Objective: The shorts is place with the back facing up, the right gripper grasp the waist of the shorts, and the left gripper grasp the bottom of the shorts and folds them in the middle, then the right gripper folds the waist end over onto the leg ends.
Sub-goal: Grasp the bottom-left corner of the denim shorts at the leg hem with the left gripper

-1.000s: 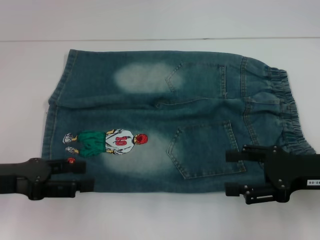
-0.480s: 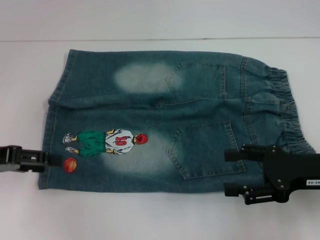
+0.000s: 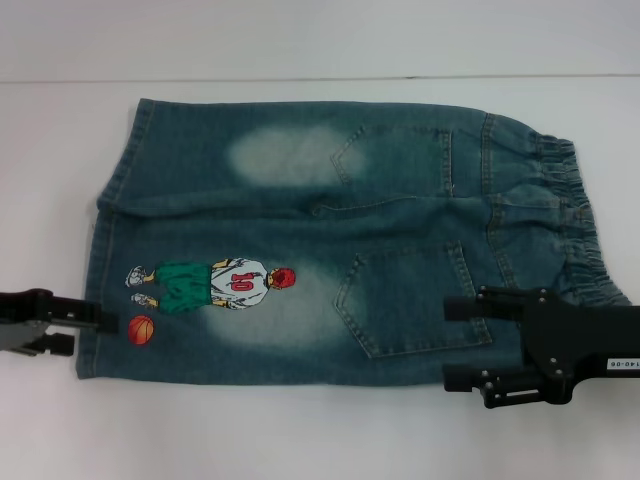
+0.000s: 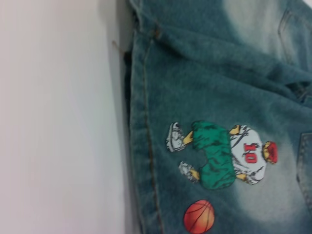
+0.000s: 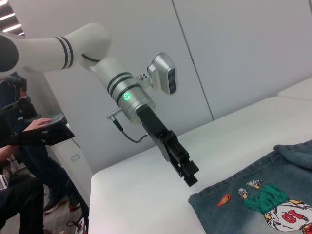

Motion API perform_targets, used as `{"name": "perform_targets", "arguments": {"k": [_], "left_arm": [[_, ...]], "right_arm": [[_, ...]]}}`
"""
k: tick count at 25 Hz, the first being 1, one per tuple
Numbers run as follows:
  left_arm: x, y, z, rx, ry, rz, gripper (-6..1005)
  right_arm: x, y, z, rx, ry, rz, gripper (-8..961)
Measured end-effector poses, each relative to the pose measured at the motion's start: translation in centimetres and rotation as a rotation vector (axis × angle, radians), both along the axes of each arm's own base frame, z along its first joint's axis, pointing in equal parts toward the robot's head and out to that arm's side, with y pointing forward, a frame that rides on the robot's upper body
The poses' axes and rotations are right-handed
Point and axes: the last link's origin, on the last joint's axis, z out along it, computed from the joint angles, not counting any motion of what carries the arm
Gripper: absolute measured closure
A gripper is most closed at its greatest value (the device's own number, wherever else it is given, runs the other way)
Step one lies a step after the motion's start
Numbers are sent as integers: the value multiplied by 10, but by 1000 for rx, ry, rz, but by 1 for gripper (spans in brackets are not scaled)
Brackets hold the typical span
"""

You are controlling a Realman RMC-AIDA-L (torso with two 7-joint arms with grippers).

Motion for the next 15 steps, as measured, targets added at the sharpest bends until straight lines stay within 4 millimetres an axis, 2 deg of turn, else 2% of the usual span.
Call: {"name": "perform_targets", "arguments": {"k": [15], "left_arm": [[-6, 2, -8, -26, 79, 15, 152]], "right_arm": [[-1, 1, -1, 0, 1, 6, 36]]}}
